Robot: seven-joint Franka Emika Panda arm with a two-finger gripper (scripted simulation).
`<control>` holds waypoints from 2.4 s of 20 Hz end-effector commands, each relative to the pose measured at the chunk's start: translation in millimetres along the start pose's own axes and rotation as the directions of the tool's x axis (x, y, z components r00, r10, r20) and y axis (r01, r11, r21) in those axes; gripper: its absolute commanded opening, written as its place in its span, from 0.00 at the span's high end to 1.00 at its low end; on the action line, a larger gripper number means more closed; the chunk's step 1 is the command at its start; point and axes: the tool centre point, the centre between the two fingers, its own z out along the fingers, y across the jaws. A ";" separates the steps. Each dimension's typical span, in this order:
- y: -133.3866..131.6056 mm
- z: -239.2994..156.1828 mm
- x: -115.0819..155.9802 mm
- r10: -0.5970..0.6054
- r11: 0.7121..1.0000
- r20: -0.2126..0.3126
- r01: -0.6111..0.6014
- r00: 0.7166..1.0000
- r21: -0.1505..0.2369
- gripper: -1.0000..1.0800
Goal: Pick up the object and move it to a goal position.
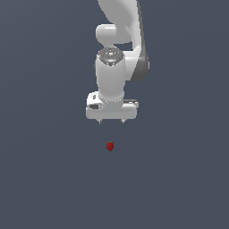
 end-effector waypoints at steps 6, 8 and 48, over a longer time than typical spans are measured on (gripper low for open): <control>-4.8 0.7 -4.5 0.001 1.000 0.016 -0.001 1.000 0.001 0.04; -8.5 0.8 -8.2 0.001 1.000 0.029 -0.001 1.000 0.002 0.04; 9.3 109.9 38.1 0.522 0.853 0.036 -0.522 0.852 -0.008 0.04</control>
